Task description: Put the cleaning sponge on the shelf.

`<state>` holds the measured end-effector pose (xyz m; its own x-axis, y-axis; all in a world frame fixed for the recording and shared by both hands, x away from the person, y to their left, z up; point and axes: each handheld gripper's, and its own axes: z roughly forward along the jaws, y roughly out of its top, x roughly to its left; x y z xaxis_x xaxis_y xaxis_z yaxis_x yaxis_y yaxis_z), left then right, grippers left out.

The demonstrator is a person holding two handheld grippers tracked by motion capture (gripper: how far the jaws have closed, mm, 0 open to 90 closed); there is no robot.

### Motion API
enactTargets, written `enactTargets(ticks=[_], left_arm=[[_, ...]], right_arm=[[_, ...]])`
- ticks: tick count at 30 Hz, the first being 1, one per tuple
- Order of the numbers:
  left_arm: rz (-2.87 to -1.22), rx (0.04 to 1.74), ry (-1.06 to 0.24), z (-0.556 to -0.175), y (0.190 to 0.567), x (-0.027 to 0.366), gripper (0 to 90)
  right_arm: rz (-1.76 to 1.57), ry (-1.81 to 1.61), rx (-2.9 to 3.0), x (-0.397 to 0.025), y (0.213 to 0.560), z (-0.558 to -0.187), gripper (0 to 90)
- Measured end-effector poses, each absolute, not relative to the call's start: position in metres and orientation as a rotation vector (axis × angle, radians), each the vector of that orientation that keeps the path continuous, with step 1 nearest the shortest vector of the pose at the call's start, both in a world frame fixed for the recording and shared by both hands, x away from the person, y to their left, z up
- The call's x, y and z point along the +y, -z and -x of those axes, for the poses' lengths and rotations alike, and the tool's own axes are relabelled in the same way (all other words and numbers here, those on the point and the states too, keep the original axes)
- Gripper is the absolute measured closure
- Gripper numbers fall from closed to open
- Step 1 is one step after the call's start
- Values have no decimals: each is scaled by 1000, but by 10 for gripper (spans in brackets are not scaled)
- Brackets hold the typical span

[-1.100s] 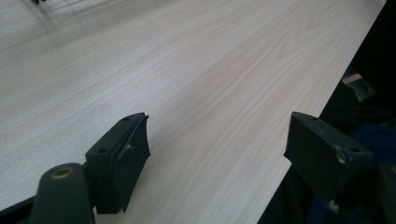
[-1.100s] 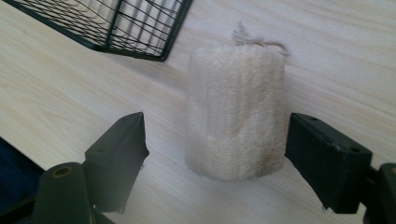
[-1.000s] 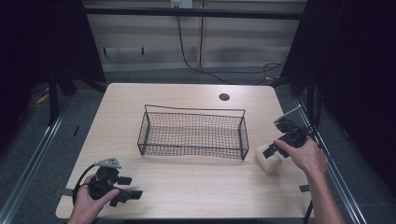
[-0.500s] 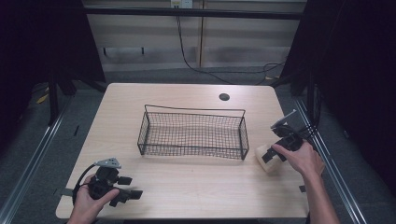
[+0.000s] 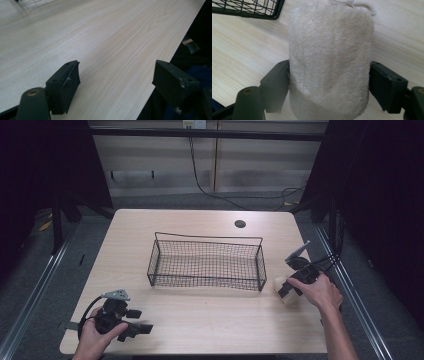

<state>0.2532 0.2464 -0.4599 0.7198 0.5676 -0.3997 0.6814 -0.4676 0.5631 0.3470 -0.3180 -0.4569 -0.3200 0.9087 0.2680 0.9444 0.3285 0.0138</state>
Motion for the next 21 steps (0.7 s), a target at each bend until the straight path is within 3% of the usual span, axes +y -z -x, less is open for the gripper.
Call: enactTargets(ticks=[21], left_arm=[[-2198, 944, 199, -253, 460, 246, 212]], right_arm=[[1672, 285, -2358, -317, 445, -342, 251]])
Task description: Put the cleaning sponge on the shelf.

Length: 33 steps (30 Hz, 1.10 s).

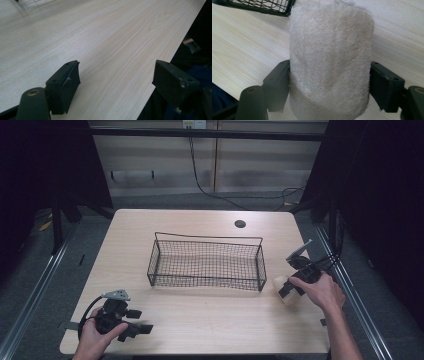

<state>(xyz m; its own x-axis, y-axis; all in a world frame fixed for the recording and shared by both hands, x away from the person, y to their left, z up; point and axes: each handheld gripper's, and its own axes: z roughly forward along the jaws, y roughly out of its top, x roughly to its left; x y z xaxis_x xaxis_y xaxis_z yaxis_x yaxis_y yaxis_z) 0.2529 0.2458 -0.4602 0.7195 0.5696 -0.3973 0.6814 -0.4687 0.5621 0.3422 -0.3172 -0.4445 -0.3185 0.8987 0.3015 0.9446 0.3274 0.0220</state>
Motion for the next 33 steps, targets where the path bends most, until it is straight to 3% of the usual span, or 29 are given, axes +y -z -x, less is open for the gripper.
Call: enactTargets(ticks=[33], left_arm=[[-2195, 946, 199, -253, 461, 245, 212]], right_arm=[[1634, 482, -2340, -331, 406, -331, 253]])
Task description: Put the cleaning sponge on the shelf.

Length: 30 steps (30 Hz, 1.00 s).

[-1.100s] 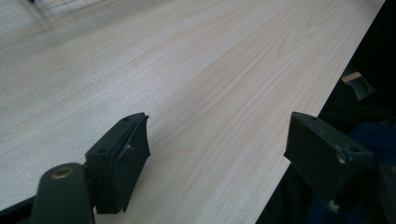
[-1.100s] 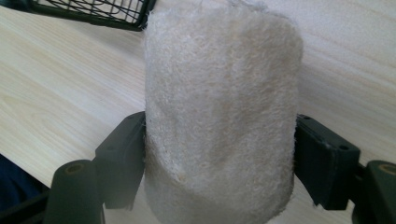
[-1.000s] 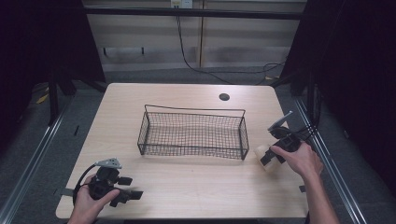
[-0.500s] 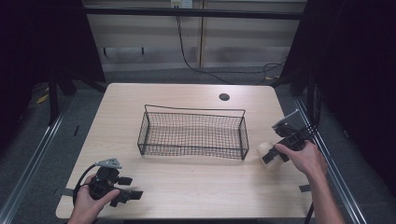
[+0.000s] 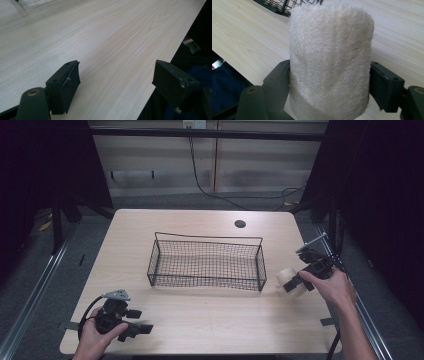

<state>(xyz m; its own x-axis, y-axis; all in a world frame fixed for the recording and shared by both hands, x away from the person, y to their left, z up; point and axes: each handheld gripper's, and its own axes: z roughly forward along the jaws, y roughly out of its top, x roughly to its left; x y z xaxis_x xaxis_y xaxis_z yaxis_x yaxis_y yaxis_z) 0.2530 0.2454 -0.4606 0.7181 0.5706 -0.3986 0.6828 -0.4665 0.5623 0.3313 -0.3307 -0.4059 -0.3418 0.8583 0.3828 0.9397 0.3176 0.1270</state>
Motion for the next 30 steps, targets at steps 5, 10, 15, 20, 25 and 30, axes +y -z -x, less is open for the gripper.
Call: enactTargets(ticks=[5, 10, 15, 20, 25, 30], left_arm=[[-2197, 943, 199, -253, 460, 246, 212], [-2195, 945, 199, -253, 461, 245, 212], [-2197, 942, 199, -253, 460, 246, 212], [-2193, 946, 199, -253, 460, 246, 212], [-2198, 941, 199, -253, 460, 246, 212], [-2198, 942, 199, -253, 460, 246, 212]], right_arm=[[1620, 516, -2325, -334, 401, -329, 253], [1614, 532, -2339, -334, 394, -327, 253], [1601, 546, -2351, -330, 384, -327, 253], [1600, 549, -2375, -325, 377, -327, 253], [1601, 553, -2375, -322, 372, -328, 253], [1602, 599, -2342, -322, 367, -329, 253]])
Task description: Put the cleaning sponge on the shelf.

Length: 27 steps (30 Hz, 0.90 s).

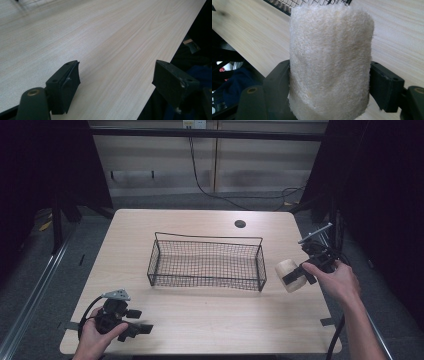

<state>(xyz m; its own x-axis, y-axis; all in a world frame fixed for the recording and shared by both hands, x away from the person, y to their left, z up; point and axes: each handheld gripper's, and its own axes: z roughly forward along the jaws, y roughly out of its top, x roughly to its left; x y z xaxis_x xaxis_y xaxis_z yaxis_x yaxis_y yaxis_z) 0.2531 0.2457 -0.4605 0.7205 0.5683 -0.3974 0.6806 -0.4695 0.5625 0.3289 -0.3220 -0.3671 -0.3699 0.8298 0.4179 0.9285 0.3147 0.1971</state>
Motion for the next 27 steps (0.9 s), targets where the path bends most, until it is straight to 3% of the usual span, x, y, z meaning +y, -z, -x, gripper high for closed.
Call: enactTargets(ticks=[27], left_arm=[[-2198, 941, 199, -253, 460, 246, 212]], right_arm=[[1494, 679, -2409, -282, 334, -343, 254]])
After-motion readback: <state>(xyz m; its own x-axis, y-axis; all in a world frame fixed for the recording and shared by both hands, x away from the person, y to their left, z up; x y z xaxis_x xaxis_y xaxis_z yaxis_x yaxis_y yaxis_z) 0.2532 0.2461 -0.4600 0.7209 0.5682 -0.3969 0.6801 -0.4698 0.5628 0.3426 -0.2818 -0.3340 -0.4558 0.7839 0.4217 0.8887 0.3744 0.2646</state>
